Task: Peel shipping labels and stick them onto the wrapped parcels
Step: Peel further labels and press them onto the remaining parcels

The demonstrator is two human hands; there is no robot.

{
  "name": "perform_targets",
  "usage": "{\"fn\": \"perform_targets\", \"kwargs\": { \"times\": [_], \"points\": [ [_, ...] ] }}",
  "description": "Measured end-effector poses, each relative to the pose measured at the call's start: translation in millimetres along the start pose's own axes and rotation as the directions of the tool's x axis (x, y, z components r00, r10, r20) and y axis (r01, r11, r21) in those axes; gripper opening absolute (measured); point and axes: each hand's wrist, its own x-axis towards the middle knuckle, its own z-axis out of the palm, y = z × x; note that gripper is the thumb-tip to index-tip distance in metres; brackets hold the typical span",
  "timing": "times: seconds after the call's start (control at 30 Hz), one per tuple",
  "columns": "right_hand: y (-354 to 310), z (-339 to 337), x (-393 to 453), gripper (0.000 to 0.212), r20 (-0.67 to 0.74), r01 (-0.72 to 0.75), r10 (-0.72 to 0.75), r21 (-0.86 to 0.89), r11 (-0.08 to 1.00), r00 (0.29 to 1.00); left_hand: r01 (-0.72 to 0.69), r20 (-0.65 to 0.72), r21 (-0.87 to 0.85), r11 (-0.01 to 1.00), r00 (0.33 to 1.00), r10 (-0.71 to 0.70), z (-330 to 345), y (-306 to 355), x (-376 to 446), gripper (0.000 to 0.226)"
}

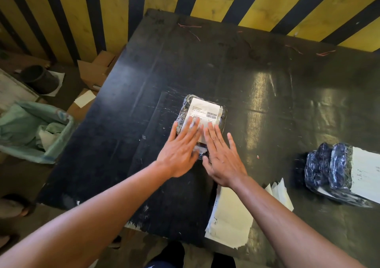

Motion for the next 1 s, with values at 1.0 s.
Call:
{"fn": "perform_targets", "kwargs": {
  "times": [1.0],
  "points": [
    [-2, -3, 11, 0.095, 0.066, -0.052, 0.051, 0.023, 0.998, 0.997, -0.057, -0.075, -0.081, 0.995, 0.996, 0.051, -47, -11, 39, 0.062]
  ]
}}
